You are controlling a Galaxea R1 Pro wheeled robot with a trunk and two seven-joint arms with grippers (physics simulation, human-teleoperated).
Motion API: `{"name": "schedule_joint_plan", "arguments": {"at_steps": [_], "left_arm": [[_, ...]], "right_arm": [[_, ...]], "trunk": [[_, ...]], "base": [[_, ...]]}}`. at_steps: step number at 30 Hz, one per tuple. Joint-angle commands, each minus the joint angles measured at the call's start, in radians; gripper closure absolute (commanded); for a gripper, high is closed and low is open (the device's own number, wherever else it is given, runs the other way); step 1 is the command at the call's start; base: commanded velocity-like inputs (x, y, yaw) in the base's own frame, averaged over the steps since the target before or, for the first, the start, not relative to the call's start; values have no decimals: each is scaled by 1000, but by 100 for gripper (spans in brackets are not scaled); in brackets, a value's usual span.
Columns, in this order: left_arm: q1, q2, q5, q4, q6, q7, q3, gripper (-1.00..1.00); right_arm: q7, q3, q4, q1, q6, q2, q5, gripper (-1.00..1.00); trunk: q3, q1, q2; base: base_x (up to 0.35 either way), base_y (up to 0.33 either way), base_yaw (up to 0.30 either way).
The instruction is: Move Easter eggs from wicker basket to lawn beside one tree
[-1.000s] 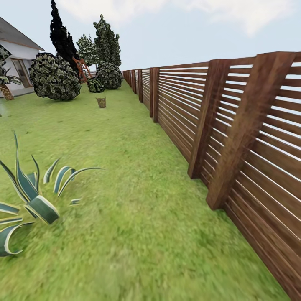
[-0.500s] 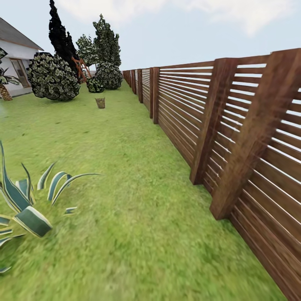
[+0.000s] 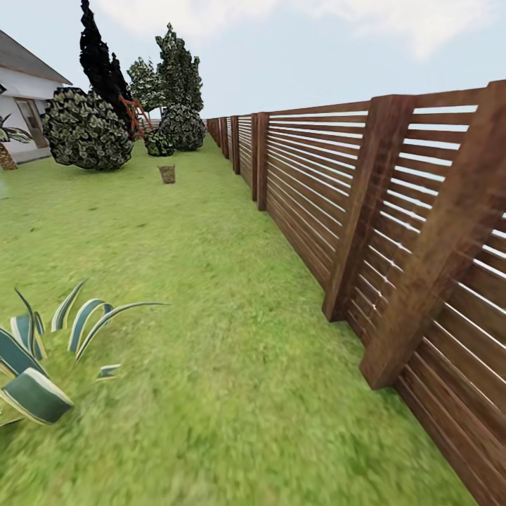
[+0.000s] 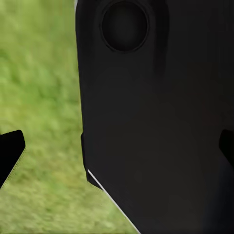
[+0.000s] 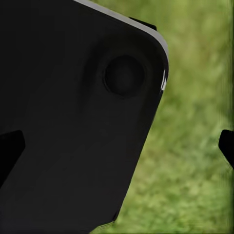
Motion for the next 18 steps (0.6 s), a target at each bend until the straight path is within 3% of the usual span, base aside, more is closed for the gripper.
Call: {"name": "schedule_joint_plan", "arguments": {"at_steps": [1,18], "left_arm": [[0,0,0,-1,0,0,0,-100],[0,0,0,-1,0,0,0,-100]], "right_arm": [[-1,4,1,0,-3,-1,2,-100],[-1,4,1,0,-3,2,3,-100]], "trunk": [[-1,1,0],[-1,1,0]], "base": [[325,0,0],[325,0,0]]}}
